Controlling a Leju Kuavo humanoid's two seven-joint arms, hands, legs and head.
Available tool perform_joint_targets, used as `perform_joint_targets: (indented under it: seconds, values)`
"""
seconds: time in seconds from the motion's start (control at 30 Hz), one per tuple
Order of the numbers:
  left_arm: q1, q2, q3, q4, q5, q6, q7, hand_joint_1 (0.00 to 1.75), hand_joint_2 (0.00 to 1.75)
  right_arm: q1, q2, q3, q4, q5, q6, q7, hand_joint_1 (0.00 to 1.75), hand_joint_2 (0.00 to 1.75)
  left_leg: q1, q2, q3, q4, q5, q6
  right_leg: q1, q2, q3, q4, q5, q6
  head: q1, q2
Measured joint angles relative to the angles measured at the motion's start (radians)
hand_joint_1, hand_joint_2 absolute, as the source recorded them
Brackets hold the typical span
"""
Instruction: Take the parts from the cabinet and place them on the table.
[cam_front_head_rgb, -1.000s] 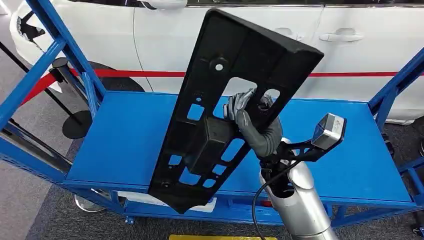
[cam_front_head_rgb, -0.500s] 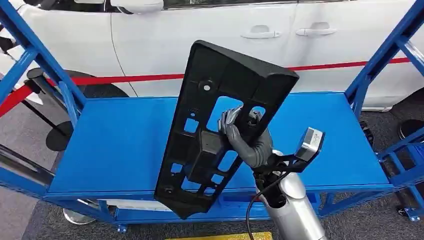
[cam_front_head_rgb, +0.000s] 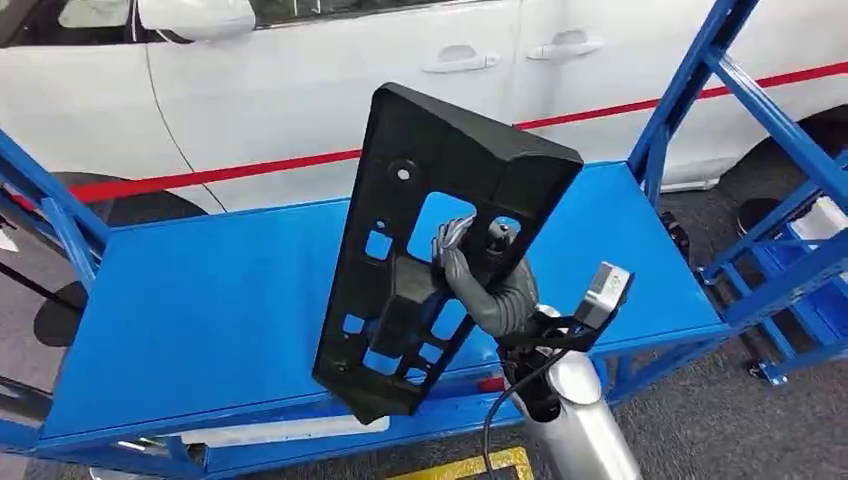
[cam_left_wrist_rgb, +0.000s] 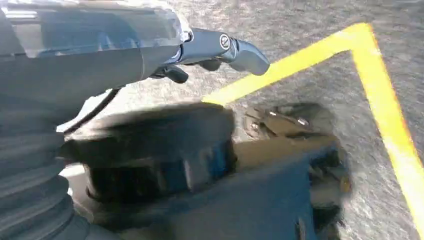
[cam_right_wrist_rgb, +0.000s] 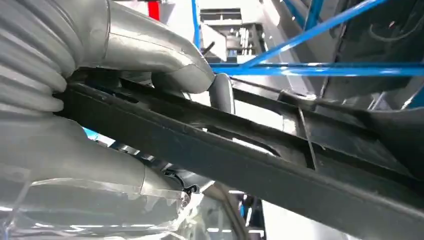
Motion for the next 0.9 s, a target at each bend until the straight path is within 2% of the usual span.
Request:
perform_joint_targets:
  seconds: [0.03,0.07,0.1,0.13,0.17,0.2,0.23,0.27,0.3,0.33,0.37,0.4,0.43,0.47,0.53,0.57,0.6,0.63,0.67,0.73,0.77,0.8,0.83,0.9]
  values:
    - [0.000,0.000,0.000,0.000,-0.001,0.002,0.004,0.00,1.75,0.001,0.000,0.000,0.000,0.000,0.000,0.000,1.66,1.75,0.003,0.011,0.005,-0.015,0.008,0.005,0.005,0.011,0.000,-0.005,0.004,0.008,0.000,0.000]
    - [-0.001,-0.003,0.000,0.000,-0.003,0.002,0.006,0.00,1.75,0.004,0.000,0.000,-0.001,0.000,0.000,0.000,1.66,1.75,0.014,0.029,0.011,-0.031,0.019,0.008,0.003,-0.010,0.001,0.001,-0.005,0.009,0.001,0.000]
    - [-0.001,-0.003,0.000,0.000,-0.003,0.003,0.006,0.00,1.75,0.003,0.000,0.000,-0.002,0.000,0.000,-0.003,1.66,1.75,0.012,0.032,0.014,-0.037,0.021,0.013,0.015,-0.041,-0.008,0.017,-0.021,0.011,0.004,0.000]
    - [-0.001,-0.003,0.000,0.000,-0.004,0.003,0.005,0.00,1.75,0.002,0.000,0.000,-0.002,0.000,0.000,-0.003,1.66,1.75,0.012,0.037,0.014,-0.039,0.023,0.015,0.014,-0.059,-0.017,0.036,-0.036,0.011,0.007,0.000]
    - [0.000,-0.003,0.000,0.000,-0.004,0.003,0.006,0.00,1.75,0.002,0.001,0.000,-0.002,0.000,0.000,-0.003,1.66,1.75,0.010,0.052,0.013,-0.039,0.023,0.017,0.011,-0.084,-0.049,0.105,-0.078,0.015,0.009,0.000]
    - [0.001,-0.003,0.000,0.000,-0.004,0.003,0.007,0.00,1.75,0.004,0.001,0.001,-0.002,0.000,0.000,-0.003,1.66,1.75,0.010,0.064,0.012,-0.038,0.023,0.017,0.009,-0.095,-0.084,0.181,-0.115,0.019,0.010,0.000]
    - [0.003,-0.003,0.000,0.000,-0.004,0.003,0.007,0.00,1.75,0.008,0.001,0.001,0.000,0.000,0.000,-0.003,1.66,1.75,0.009,0.077,0.010,-0.037,0.022,0.018,0.007,-0.099,-0.116,0.252,-0.143,0.023,0.010,0.000]
    - [0.003,-0.003,0.000,0.000,-0.004,0.004,0.008,0.00,1.75,0.010,0.001,0.000,0.002,0.000,0.000,-0.003,1.66,1.75,0.009,0.089,0.008,-0.036,0.022,0.018,0.006,-0.100,-0.132,0.288,-0.150,0.026,0.010,0.000]
    - [0.003,-0.002,0.000,0.000,-0.005,0.006,0.007,0.00,1.75,0.011,0.001,0.000,0.003,0.000,0.000,-0.003,1.66,1.75,0.009,0.100,0.006,-0.035,0.021,0.016,0.003,-0.102,-0.124,0.276,-0.133,0.028,0.010,0.000]
    - [0.003,-0.002,0.000,0.000,-0.008,0.006,0.004,0.00,1.75,0.013,0.001,0.000,0.003,0.000,0.000,-0.003,1.66,1.75,0.009,0.111,0.006,-0.033,0.019,0.015,0.001,-0.107,-0.089,0.219,-0.096,0.029,0.010,0.000]
    - [0.002,-0.002,0.000,0.000,-0.013,0.002,0.000,0.00,1.75,0.013,0.001,0.000,0.003,0.000,0.000,-0.003,1.66,1.75,0.009,0.120,0.007,-0.031,0.017,0.012,0.000,-0.117,-0.037,0.130,-0.055,0.029,0.010,0.000]
    - [0.001,-0.002,-0.001,0.000,-0.017,-0.001,-0.002,0.00,1.75,0.012,0.001,0.001,0.003,0.000,-0.001,-0.003,1.66,1.75,0.008,0.126,0.008,-0.026,0.014,0.008,0.001,-0.145,0.015,0.044,-0.024,0.026,0.010,0.000]
    - [0.002,0.000,-0.002,0.000,-0.019,-0.003,-0.005,0.00,1.75,0.010,0.001,0.001,0.003,0.001,-0.003,-0.004,1.66,1.75,0.001,0.133,0.006,-0.020,0.009,0.001,0.010,-0.188,0.042,-0.013,-0.033,0.022,0.011,0.000]
    - [0.002,0.000,-0.002,0.000,-0.019,-0.006,-0.006,0.00,1.75,0.012,0.004,0.002,0.003,0.003,-0.003,-0.004,1.66,1.75,-0.002,0.135,0.004,-0.016,0.007,-0.004,0.012,-0.173,0.039,-0.011,-0.027,0.010,0.007,0.000]
    - [0.002,0.005,-0.002,0.000,-0.019,-0.011,-0.007,0.00,1.75,0.015,0.005,0.002,0.003,0.003,-0.006,-0.005,1.66,1.75,-0.002,0.148,0.006,-0.016,0.011,-0.011,0.014,-0.159,0.033,-0.007,-0.023,0.005,0.007,0.000]
    - [0.002,0.005,-0.002,0.000,-0.018,-0.013,-0.007,0.00,1.75,0.018,0.005,0.002,0.003,0.003,-0.010,-0.005,1.66,1.75,-0.001,0.154,0.006,-0.016,0.011,-0.016,0.015,-0.154,0.031,-0.010,-0.020,-0.002,0.009,0.000]
    - [0.001,0.007,-0.002,0.000,-0.018,-0.014,-0.007,0.00,1.75,0.021,0.008,0.002,0.003,0.003,-0.013,-0.005,1.66,1.75,0.003,0.141,0.000,-0.009,-0.002,-0.024,0.007,-0.152,0.033,-0.016,-0.014,-0.011,0.008,0.000]
    - [0.001,0.008,-0.002,0.000,-0.017,-0.014,-0.006,0.00,1.75,0.021,0.010,0.001,0.003,0.003,-0.014,-0.005,1.66,1.75,0.006,0.107,-0.006,0.018,-0.031,-0.029,0.007,-0.148,0.029,-0.016,-0.011,-0.017,0.008,0.000]
    - [0.002,0.009,-0.002,0.000,-0.017,-0.014,-0.004,0.00,1.75,0.021,0.015,0.001,0.003,0.003,-0.015,-0.006,1.66,1.75,0.007,0.089,-0.029,0.077,-0.074,-0.032,0.007,-0.144,0.026,-0.016,-0.009,-0.020,0.006,0.000]
    - [0.004,0.013,-0.002,0.000,-0.016,-0.013,0.000,0.00,1.75,0.021,0.019,0.001,0.003,0.005,-0.014,-0.006,1.66,1.75,0.009,0.076,-0.099,0.251,-0.158,-0.037,0.010,-0.136,0.017,-0.015,-0.004,-0.026,0.006,0.000]
    - [0.002,0.014,-0.002,0.000,-0.016,-0.013,0.000,0.00,1.75,0.022,0.019,0.001,0.003,0.006,-0.014,-0.006,1.66,1.75,0.009,0.076,-0.120,0.307,-0.174,-0.038,0.011,-0.132,0.014,-0.013,-0.003,-0.027,0.006,0.000]
    - [0.000,0.014,-0.002,0.000,-0.016,-0.012,0.002,0.00,1.75,0.023,0.019,0.001,0.003,0.007,-0.014,-0.005,1.66,1.75,0.009,0.076,-0.117,0.312,-0.166,-0.038,0.011,-0.129,0.011,-0.010,-0.002,-0.027,0.006,0.000]
    - [0.000,0.015,-0.002,0.000,-0.018,-0.011,0.002,0.00,1.75,0.023,0.019,0.001,0.004,0.008,-0.014,-0.005,1.66,1.75,0.009,0.076,-0.089,0.265,-0.134,-0.036,0.010,-0.125,0.009,-0.007,-0.001,-0.026,0.006,0.000]
    - [0.001,0.018,-0.002,0.000,-0.018,-0.010,0.005,0.00,1.75,0.023,0.022,0.000,0.003,0.009,-0.014,-0.005,1.66,1.75,0.011,0.075,0.007,0.089,-0.050,-0.031,0.010,-0.117,0.009,-0.003,0.001,-0.023,0.006,0.000]
